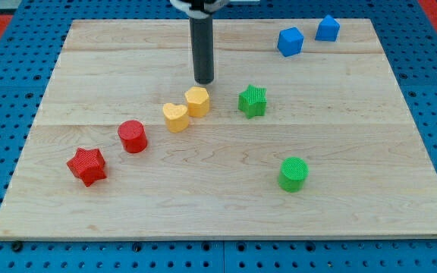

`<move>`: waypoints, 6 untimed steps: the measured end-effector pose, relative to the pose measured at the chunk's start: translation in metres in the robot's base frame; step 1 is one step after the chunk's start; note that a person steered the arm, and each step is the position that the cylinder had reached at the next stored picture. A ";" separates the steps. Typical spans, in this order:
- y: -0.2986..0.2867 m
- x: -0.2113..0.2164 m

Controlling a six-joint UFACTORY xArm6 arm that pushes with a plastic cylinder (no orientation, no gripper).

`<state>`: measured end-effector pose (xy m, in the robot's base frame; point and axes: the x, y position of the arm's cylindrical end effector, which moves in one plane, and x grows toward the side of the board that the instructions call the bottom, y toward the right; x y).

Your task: Move the blue cube above the green circle

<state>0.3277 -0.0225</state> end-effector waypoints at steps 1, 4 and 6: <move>0.025 -0.048; 0.149 -0.113; 0.144 -0.079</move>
<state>0.2485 0.1215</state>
